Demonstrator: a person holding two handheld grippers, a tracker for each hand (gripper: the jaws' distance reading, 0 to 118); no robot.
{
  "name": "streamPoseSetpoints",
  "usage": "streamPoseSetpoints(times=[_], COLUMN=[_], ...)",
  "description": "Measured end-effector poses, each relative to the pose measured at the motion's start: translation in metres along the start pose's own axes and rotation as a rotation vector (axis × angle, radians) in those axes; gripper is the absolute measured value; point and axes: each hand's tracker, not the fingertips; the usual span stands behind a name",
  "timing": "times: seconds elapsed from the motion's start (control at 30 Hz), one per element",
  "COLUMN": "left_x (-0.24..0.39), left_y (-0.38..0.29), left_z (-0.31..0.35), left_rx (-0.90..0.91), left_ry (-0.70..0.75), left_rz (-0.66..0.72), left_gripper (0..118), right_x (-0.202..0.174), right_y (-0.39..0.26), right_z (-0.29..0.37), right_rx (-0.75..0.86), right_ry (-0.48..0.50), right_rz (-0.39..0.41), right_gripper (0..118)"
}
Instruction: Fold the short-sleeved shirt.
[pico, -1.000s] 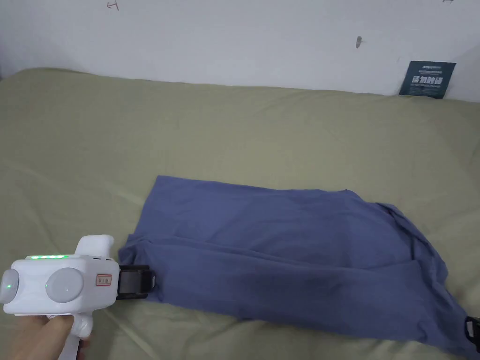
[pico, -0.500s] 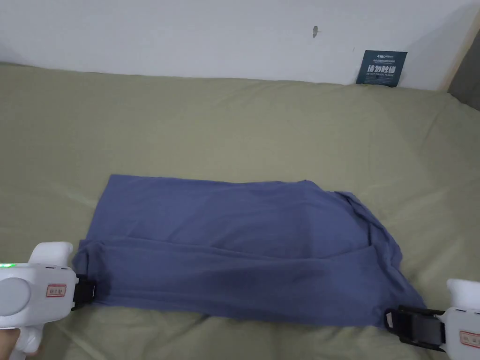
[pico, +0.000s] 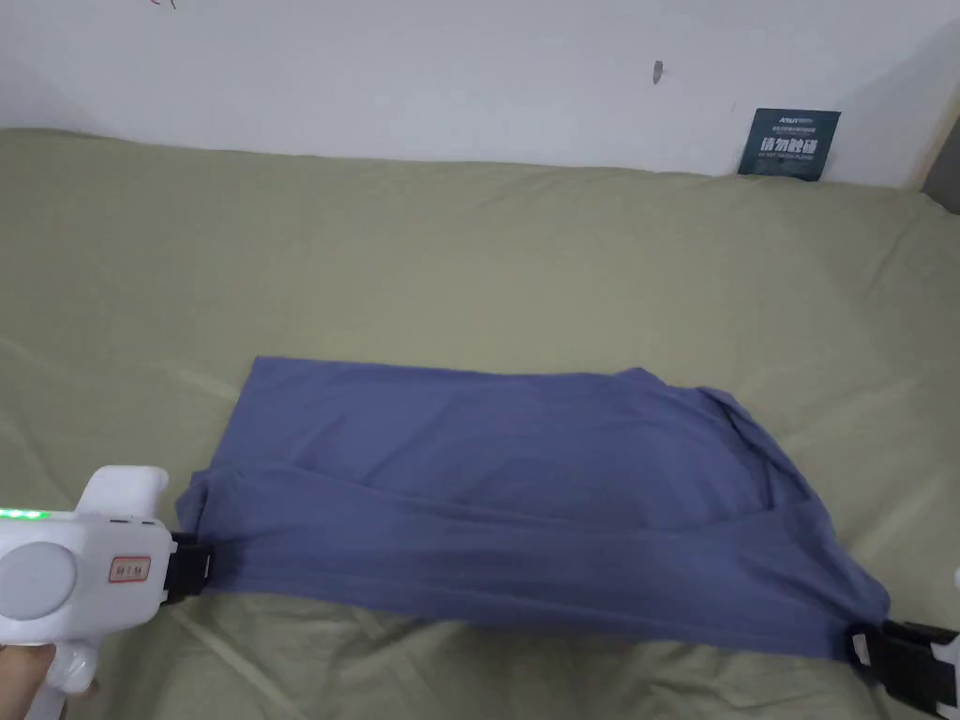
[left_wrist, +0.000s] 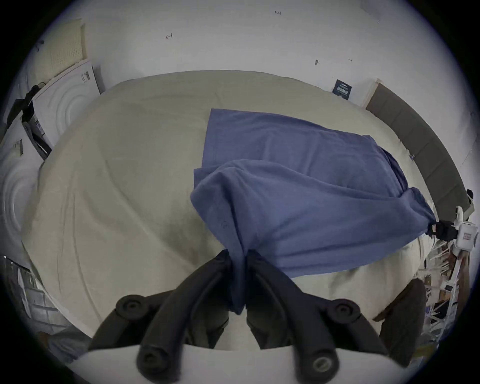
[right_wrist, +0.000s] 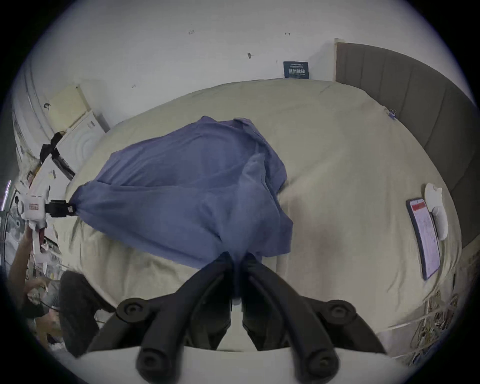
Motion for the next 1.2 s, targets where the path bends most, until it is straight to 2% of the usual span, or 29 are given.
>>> streamPoseSetpoints(times=[0.1,0.33,0.37,0.4,0.43,0.47,0.5,0.53,0.6,0.67,0.77,0.8,0.83,0.87,0.9,0.93,1.03,1.17,1.2], left_x=[-0.007,-0.023,-0.024,-0.026,-0.029,-0.026,-0.028,-0.029,-0.028,-0.029,-0.008,-0.004,0.003,-0.011,-0.012,-0.012,-0.016,-0.032,-0.037], left_y=[-0.031,-0.09,-0.092,-0.092,-0.092,-0.092,-0.091,-0.089,-0.087,-0.075,-0.054,-0.046,-0.036,-0.025,-0.016,-0.005,0.03,0.074,0.083], left_z=[0.021,0.044,0.042,0.04,0.037,0.035,0.035,0.034,0.042,0.047,0.072,0.074,0.075,0.056,0.045,0.034,0.005,-0.051,-0.06], left_rx=[-0.013,-0.047,-0.048,-0.05,-0.048,-0.045,-0.047,-0.05,0.026,0.017,0.11,0.117,0.151,0.167,0.17,0.175,0.16,0.131,0.13], left_ry=[-0.002,-0.005,-0.009,-0.011,-0.016,-0.028,-0.032,-0.018,-0.029,-0.012,0.01,0.009,0.028,0.054,0.071,0.077,0.072,0.116,0.113], left_rz=[0.004,0.066,0.071,0.074,0.08,0.089,0.096,0.105,0.101,0.11,0.107,0.104,0.094,0.078,0.058,0.063,0.098,0.135,0.146], left_gripper=[9,9,9,10,21,72,111,118,117,116,108,100,80,34,3,0,0,1,8], right_x=[-0.008,-0.028,-0.029,-0.028,-0.028,-0.029,-0.03,-0.03,-0.034,-0.034,-0.044,-0.04,-0.044,-0.051,-0.057,-0.058,-0.058,-0.053,-0.053], right_y=[-0.027,-0.074,-0.077,-0.077,-0.075,-0.072,-0.071,-0.067,-0.058,-0.043,-0.015,-0.006,0.003,0.015,0.024,0.03,0.055,0.068,0.071], right_z=[0.018,0.032,0.031,0.03,0.029,0.029,0.031,0.038,0.05,0.056,0.057,0.051,0.048,0.043,0.037,0.024,-0.005,-0.034,-0.042], right_rx=[-0.03,-0.094,-0.095,-0.095,-0.092,-0.097,-0.098,-0.079,-0.034,0.027,0.115,0.154,0.203,0.213,0.236,0.258,0.222,0.193,0.191], right_ry=[0.006,0.02,0.021,0.022,0.027,-0.012,-0.015,-0.016,-0.017,-0.032,-0.027,-0.037,-0.051,-0.055,-0.079,-0.113,-0.052,-0.066,-0.066], right_rz=[0.043,0.069,0.065,0.057,0.029,0.015,0.017,0.017,0.003,-0.01,-0.015,-0.005,0.012,0.045,0.058,0.067,0.046,0.06,0.057], right_gripper=[8,8,11,26,58,85,85,85,85,85,84,83,80,49,8,2,2,2,2])
